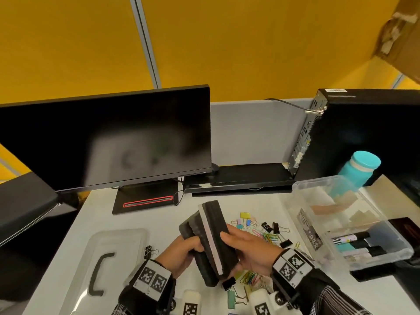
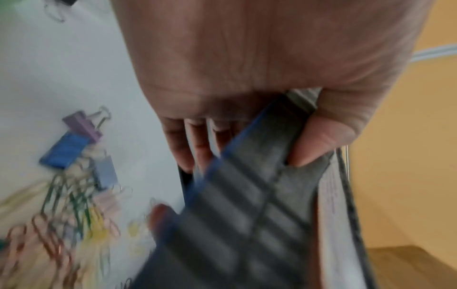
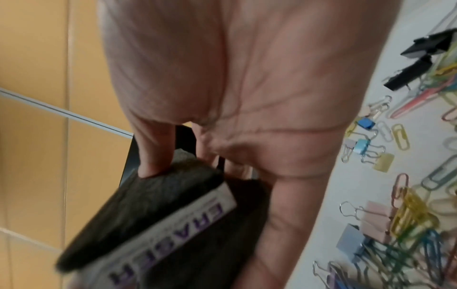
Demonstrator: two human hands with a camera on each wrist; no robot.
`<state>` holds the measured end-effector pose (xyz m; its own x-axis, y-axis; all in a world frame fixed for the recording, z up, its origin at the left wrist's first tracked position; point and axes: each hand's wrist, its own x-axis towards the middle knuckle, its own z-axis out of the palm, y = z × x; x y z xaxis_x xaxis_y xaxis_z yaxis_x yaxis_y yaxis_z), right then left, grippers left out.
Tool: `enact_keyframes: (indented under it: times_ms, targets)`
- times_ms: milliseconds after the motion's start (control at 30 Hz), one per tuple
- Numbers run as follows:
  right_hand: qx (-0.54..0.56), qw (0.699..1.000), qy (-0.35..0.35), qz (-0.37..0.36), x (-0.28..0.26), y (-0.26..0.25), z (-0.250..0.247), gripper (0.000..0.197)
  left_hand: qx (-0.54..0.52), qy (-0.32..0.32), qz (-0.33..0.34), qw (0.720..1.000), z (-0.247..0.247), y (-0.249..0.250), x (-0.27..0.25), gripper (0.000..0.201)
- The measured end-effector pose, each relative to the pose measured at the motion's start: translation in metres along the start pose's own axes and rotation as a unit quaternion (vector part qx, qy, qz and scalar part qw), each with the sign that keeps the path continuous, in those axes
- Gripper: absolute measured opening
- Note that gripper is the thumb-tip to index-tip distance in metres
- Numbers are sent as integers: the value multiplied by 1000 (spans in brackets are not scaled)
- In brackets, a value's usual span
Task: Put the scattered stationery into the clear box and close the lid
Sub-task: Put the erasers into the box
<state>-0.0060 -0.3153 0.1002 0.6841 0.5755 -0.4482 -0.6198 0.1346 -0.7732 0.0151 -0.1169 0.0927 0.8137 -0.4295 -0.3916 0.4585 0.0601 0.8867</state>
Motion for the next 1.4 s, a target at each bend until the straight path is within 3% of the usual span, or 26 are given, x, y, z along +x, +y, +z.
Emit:
enact_keyframes:
  times_ms: [67, 133, 200, 267, 333, 433, 500, 567, 600, 667, 733, 800, 867, 933, 1033, 1167, 1300, 1400]
  targets:
    - [-33, 999, 32, -28, -3, -5, 2, 33, 70, 11, -2, 997, -7, 5, 0, 62]
    - [-155, 982, 81, -71, -6, -9, 1, 31, 100, 27, -5, 995, -18, 9, -1, 73]
    - [-288, 946, 113, -98, -7, -10, -4, 43, 49, 44, -21, 998, -25, 12, 0, 80]
    - [-391, 907, 119, -99, -7, -9, -7, 58, 7, 48, -46, 998, -23, 17, -1, 67]
    - [-526, 835, 126, -99, -6, -9, -3, 59, 53, 47, -64, 995, -13, 20, 0, 46]
    - [-709, 672, 154, -152, -6, -16, 12, 57, 89, 84, -55, 991, 6, 15, 7, 45]
    - [-733, 633, 172, -179, -7, -19, 11, 59, 48, 116, -46, 991, 15, 11, 10, 46]
    - [-726, 631, 198, -185, -12, -17, 6, 63, 25, 135, -11, 991, 23, 10, 13, 32]
    - [-703, 649, 229, -181, -15, -15, 2, 69, 29, 140, 13, 990, 26, 10, 16, 21]
    - [-611, 713, 299, -167, -23, -11, -8, 87, 41, 145, 53, 987, 34, 13, 20, 13]
    - [-501, 787, 317, -169, -31, -10, -23, 91, 59, 127, 89, 986, 46, 17, 24, 14]
    - [-471, 810, 298, -182, -42, -13, -37, 77, 86, 110, 121, 983, 59, 18, 29, 15]
    - [-509, 787, 295, -185, -55, -17, -49, 69, 100, 97, 123, 983, 74, 20, 33, 14]
    - [-558, 746, 305, -197, -68, -22, -60, 69, 76, 80, 86, 990, 89, 24, 41, 15]
    - [-605, 696, 320, -216, -84, -28, -72, 69, 42, 105, 40, 993, 110, 26, 59, 39]
    - [-613, 678, 347, -209, -98, -37, -82, 69, 70, 195, 120, 971, 144, 31, 82, 43]
    - [-659, 640, 365, -151, -117, -42, -100, 72, 121, 212, 163, 956, 176, 34, 96, 37]
    - [-674, 640, 357, -93, -133, -46, -115, 72, 141, 210, 163, 954, 202, 29, 103, 35]
